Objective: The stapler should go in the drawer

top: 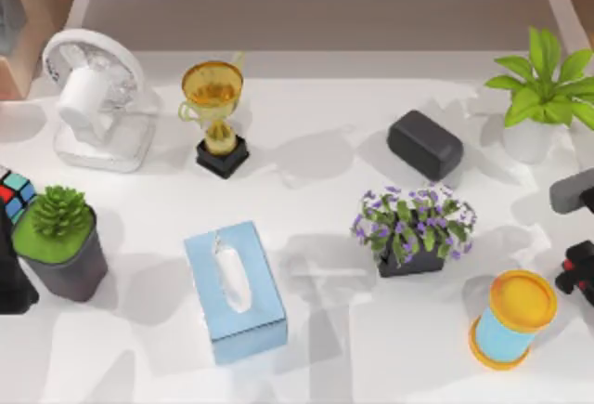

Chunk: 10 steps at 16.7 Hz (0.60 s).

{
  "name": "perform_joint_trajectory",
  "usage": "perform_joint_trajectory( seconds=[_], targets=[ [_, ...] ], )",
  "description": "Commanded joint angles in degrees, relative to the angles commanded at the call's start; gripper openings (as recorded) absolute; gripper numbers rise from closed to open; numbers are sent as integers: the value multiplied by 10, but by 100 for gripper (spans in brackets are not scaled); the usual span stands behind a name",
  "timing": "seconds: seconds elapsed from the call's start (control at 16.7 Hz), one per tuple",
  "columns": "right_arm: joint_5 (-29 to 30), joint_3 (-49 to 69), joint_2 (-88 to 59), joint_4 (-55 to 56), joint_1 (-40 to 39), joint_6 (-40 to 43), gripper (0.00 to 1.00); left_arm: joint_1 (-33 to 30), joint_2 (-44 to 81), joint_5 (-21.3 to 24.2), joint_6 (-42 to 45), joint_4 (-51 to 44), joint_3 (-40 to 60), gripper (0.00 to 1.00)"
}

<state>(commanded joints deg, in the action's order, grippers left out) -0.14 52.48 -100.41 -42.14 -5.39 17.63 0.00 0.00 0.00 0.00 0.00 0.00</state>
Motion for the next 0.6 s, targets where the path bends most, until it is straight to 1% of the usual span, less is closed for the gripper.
perform_joint_trajectory(
  seconds=[0.24, 0.48, 0.6],
  targets=[
    [1, 0, -2, 0, 2, 0, 0, 0, 0, 0, 0, 0, 0, 100],
    [32, -1, -10, -14, 44, 3, 0, 0, 0, 0, 0, 0, 0, 100],
    [40, 11, 4, -35, 53, -4, 0, 0, 0, 0, 0, 0, 0, 100]
  ],
)
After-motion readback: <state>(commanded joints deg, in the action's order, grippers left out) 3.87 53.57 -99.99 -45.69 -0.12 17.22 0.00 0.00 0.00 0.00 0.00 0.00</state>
